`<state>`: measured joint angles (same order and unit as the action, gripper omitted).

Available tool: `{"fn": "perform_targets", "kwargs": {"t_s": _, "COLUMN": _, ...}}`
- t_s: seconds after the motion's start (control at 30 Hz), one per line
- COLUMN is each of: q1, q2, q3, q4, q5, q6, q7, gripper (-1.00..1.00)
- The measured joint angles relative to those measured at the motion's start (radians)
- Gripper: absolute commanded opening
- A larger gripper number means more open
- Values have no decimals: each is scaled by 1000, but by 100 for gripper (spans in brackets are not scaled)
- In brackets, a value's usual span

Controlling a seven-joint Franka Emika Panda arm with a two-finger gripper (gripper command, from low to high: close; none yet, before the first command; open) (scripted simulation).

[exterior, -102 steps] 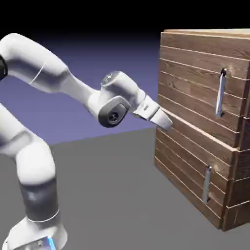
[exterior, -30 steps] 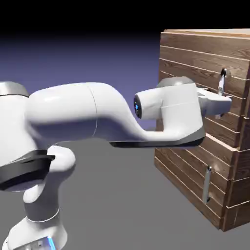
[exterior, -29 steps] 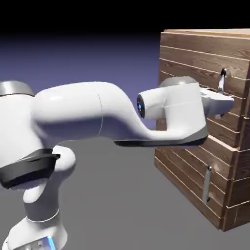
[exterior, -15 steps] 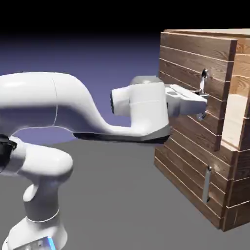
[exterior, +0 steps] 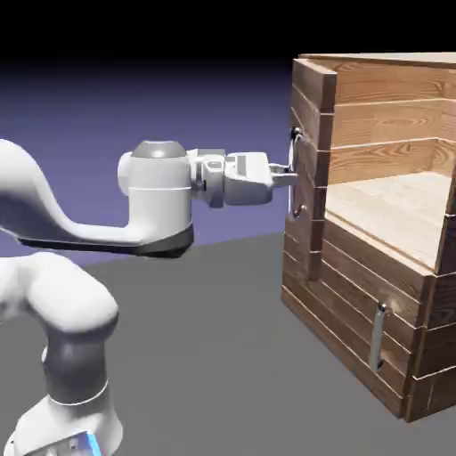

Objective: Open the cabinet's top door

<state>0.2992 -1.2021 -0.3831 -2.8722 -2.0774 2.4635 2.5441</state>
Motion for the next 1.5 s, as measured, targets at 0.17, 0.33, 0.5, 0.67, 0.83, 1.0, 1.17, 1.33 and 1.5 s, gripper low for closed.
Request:
{"fn": "perform_targets", "kwargs": {"t_s": 0.17, "q1": -37, "q2": -102, "q3": 170, "q4": -79, "q5": 218, "q6": -99, "q7": -73, "gripper": -100}}
{"fn": "perform_targets", "kwargs": {"t_s": 0.33, "q1": -26, "q2": -182, "q3": 346, "q4": -126, "q5": 435, "q6": -218, "q7": -132, "gripper": -100}}
{"fn": "perform_targets", "kwargs": {"t_s": 0.5, "q1": 11, "q2": -218, "q3": 527, "q4": -136, "q5": 638, "q6": -351, "q7": -166, "gripper": -100}}
{"fn": "perform_targets", "kwargs": {"t_s": 0.67, "q1": 45, "q2": -206, "q3": 709, "q4": -111, "q5": 822, "q6": -490, "q7": -174, "gripper": -100}}
{"fn": "perform_targets", "kwargs": {"t_s": 0.83, "q1": 51, "q2": -151, "q3": 890, "q4": -47, "q5": 994, "q6": -636, "q7": -164, "gripper": -100}}
{"fn": "perform_targets", "kwargs": {"t_s": 1.0, "q1": 6, "q2": -63, "q3": 1071, "q4": 63, "q5": 1153, "q6": -791, "q7": -143, "gripper": -100}}
{"fn": "perform_targets", "kwargs": {"t_s": 1.17, "q1": -105, "q2": 36, "q3": 1252, "q4": 223, "q5": 1291, "q6": -954, "q7": -121, "gripper": -100}}
{"fn": "perform_targets", "kwargs": {"t_s": 1.33, "q1": -261, "q2": 110, "q3": 1414, "q4": 404, "q5": 1392, "q6": -1106, "q7": -111, "gripper": -100}}
{"fn": "perform_targets", "kwargs": {"t_s": 1.5, "q1": -434, "q2": 148, "q3": 1553, "q4": 585, "q5": 1463, "q6": -1239, "q7": -115, "gripper": -100}}
